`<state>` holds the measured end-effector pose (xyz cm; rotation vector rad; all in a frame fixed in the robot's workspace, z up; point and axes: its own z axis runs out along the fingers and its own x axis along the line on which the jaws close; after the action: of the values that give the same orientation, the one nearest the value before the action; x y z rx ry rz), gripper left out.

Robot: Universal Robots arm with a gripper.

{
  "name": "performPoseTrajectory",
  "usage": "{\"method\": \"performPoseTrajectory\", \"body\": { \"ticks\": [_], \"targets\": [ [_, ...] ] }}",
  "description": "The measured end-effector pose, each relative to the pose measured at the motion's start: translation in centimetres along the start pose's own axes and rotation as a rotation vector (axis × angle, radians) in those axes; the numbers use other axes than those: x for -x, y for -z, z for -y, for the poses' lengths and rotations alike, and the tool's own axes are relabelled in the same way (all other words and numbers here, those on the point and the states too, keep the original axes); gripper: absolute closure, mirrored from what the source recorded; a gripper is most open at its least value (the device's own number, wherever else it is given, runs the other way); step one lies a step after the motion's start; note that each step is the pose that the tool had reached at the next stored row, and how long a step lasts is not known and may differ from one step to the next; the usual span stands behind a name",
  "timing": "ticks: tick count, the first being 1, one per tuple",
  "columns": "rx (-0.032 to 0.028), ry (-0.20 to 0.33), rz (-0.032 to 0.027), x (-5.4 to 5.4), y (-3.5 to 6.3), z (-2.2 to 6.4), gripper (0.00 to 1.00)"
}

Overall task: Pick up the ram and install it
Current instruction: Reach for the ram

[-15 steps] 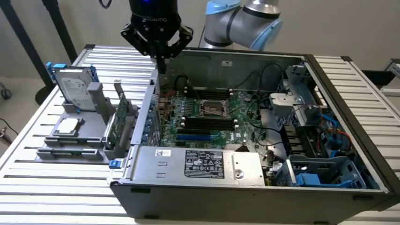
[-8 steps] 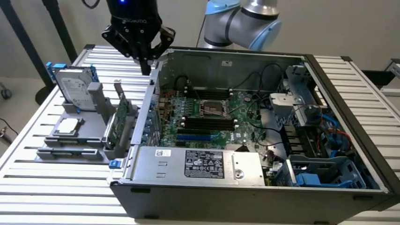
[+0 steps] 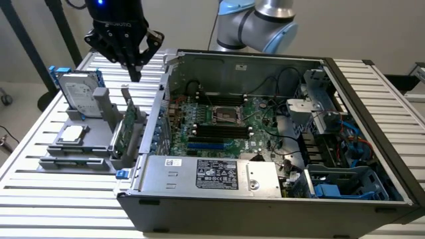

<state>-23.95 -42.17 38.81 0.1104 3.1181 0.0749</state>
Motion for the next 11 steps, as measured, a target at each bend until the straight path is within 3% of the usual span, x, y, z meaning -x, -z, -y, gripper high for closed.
{"method": "performPoseTrajectory", "body": {
  "ticks": [11],
  "targets": [
    [0.0001, 0.000, 0.0000, -5.0, -0.08, 1.03, 0.89]
  ]
}}
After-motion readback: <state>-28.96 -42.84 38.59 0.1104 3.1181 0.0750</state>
